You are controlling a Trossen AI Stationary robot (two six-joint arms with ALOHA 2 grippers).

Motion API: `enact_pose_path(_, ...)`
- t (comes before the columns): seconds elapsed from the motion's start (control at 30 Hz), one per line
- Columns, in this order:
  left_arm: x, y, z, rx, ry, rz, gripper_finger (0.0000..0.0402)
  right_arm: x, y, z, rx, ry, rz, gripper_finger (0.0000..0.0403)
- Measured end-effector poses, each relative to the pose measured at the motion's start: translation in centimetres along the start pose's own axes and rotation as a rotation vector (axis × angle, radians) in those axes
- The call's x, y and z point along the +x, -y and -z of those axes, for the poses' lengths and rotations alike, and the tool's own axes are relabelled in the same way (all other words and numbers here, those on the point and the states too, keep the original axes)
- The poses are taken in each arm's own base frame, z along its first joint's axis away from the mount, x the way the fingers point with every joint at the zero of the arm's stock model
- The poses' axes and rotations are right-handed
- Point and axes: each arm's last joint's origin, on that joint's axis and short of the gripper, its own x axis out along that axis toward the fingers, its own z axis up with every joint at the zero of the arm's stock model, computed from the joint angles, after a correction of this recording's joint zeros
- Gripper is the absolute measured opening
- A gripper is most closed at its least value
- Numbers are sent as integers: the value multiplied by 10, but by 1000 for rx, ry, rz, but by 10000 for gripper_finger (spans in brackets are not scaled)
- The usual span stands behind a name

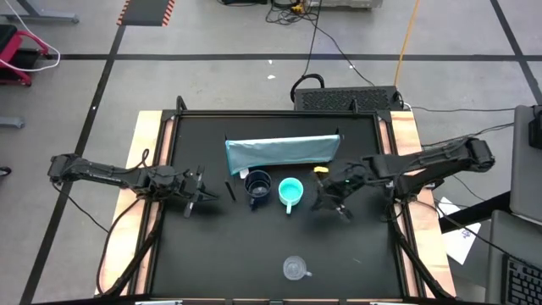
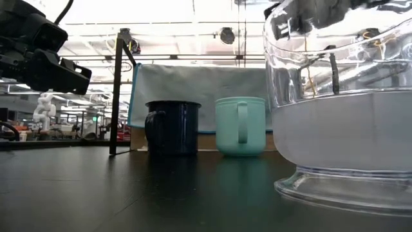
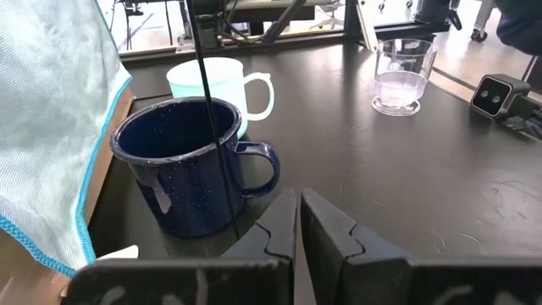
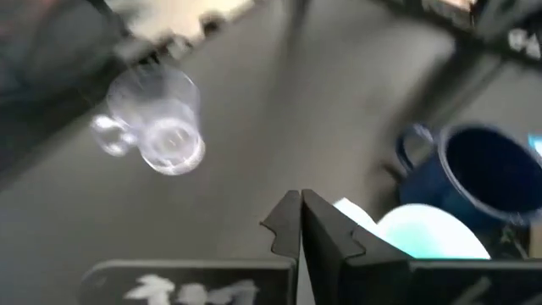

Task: Stack small to large cups/mugs on shelf
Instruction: Move the transparent mug to the center of the table

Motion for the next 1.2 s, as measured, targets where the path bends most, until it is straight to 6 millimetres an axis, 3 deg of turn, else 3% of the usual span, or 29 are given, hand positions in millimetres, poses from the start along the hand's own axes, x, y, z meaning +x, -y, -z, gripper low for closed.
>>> enact_pose_path(0.17,0,0,-1,-13,7,0,24,-6,-21,10,-14,144,-41,1)
enact_pose_path(0.57,0,-1,-1,-41,5,-43,24,-10,-55,47,-54,255,-92,0)
enact_pose_path(0.67,0,-1,-1,-42,7,-45,24,-12,-59,58,-54,267,-90,0)
enact_pose_path(0.87,0,-2,-1,-59,5,-52,24,-16,-65,72,-67,479,-97,0)
enact_pose_path(1.2,0,-2,-1,-30,5,-53,24,-8,-76,108,-37,549,-123,0)
